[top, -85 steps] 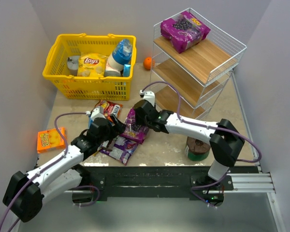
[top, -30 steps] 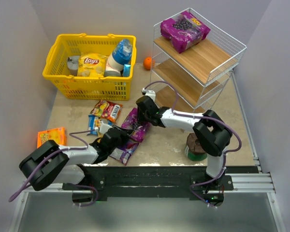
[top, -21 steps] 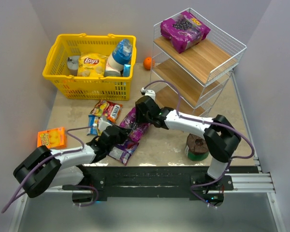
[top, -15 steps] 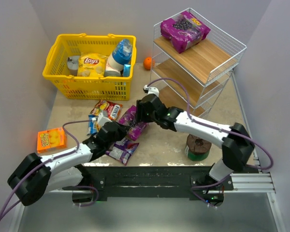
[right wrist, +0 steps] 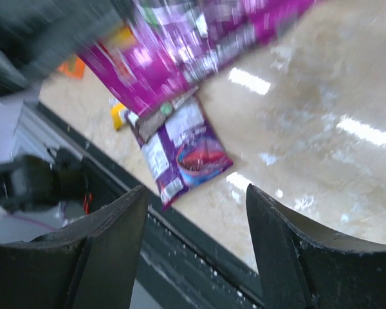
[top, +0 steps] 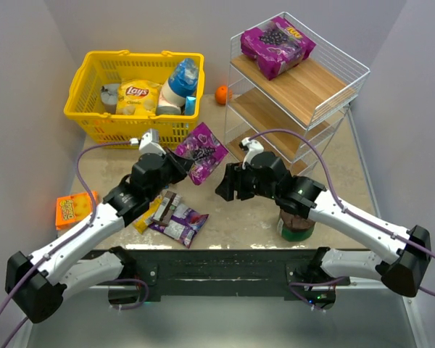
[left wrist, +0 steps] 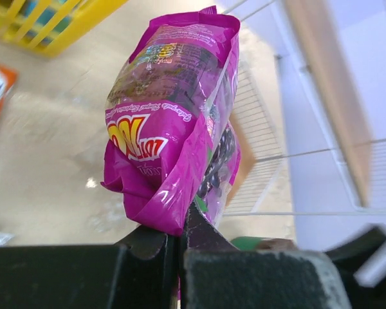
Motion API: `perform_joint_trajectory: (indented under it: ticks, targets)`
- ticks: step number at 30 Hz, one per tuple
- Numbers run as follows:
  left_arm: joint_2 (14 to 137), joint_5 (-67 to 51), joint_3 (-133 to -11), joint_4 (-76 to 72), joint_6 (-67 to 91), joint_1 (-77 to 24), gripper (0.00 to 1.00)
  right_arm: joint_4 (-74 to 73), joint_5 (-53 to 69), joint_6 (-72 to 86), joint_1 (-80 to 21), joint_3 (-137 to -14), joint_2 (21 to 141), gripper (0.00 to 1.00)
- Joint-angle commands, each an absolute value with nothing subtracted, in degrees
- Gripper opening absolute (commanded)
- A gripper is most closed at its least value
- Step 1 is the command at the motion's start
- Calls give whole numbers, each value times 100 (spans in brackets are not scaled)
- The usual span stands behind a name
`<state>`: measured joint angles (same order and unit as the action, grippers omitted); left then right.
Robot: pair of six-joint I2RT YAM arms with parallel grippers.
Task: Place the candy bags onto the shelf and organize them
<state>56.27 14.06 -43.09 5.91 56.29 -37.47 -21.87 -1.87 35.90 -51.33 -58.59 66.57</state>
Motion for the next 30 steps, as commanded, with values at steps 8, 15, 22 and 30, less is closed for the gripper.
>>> perform_joint_trajectory:
  ticks: [8, 15, 22, 30]
  targets:
    - [5238, 1135, -6572, 97, 4641, -3735, 0, -2013, 1643, 3164, -5142, -5291, 6135, 67]
    - [6028, 203, -7794, -544, 4518, -3753, 0, -1302, 1582, 3304, -5142, -4607, 6100, 68]
    - [6872, -544, -8841, -1036, 4675, -4131, 0, -730, 1521, 3358, -5194, -3991, 6424, 67]
    - [7654, -1169, -9492, -1977, 5203, -4341, 0, -282, 1476, 3436, -5229, -3753, 6978, 67]
